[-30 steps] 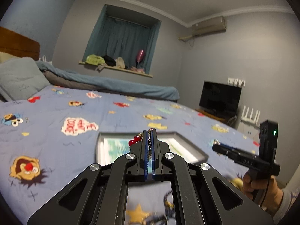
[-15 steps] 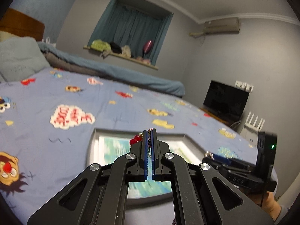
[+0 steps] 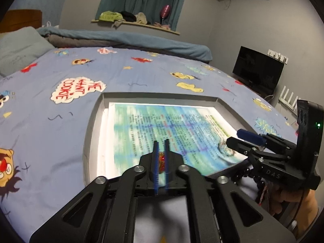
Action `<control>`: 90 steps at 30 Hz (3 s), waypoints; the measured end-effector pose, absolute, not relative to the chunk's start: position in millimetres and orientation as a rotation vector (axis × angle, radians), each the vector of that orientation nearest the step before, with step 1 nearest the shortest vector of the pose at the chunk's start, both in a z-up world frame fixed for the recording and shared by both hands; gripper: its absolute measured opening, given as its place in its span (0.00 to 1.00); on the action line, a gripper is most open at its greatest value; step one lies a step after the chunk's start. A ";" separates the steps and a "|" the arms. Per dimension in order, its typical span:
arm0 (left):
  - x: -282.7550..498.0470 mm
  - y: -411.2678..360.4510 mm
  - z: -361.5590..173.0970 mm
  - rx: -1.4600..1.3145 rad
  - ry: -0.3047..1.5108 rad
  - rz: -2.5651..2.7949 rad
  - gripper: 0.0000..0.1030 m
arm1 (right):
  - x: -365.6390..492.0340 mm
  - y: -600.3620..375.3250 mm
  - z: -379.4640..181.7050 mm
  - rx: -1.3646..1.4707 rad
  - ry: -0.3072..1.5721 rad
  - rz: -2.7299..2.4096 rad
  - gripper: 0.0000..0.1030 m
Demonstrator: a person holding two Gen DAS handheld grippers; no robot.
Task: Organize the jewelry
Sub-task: 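Carry both held pieces into the gray box and open both tools, then withdraw both open tools from the box back to the jewelry pile, then grasp a large silver hoop with the left tool while the right tool grasps the pearl bar hairpin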
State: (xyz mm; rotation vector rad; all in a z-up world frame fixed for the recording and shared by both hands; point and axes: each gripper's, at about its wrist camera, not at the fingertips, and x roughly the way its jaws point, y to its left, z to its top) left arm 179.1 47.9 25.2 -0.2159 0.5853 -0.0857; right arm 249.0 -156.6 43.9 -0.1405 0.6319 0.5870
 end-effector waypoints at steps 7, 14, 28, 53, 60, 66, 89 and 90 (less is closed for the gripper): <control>158.2 42.4 32.7 -0.149 0.515 -0.061 0.76 | 236.6 -166.5 54.2 -0.106 0.561 0.604 0.69; 143.9 46.3 33.6 -0.136 0.505 -0.056 0.79 | 221.4 -176.9 60.8 -0.085 0.517 0.610 0.74; 112.4 51.1 27.2 -0.111 0.510 -0.083 0.82 | 200.1 -203.9 63.4 -0.026 0.510 0.613 0.83; 51.1 25.7 2.6 -0.004 0.550 -0.191 0.82 | 162.2 -226.2 49.2 -0.041 0.542 0.618 0.83; 61.6 7.0 -8.0 0.060 0.606 -0.208 0.71 | 146.0 -222.5 42.9 -0.088 0.555 0.635 0.83; 70.7 -1.2 -16.2 0.112 0.654 -0.188 0.62 | 140.4 -220.2 39.9 -0.105 0.560 0.643 0.83; 58.7 13.4 0.8 0.058 0.566 -0.164 0.46 | 113.8 -195.0 32.9 -0.212 0.546 0.746 0.82; 58.0 15.0 1.8 0.054 0.561 -0.161 0.46 | 112.7 -194.1 32.8 -0.215 0.545 0.753 0.79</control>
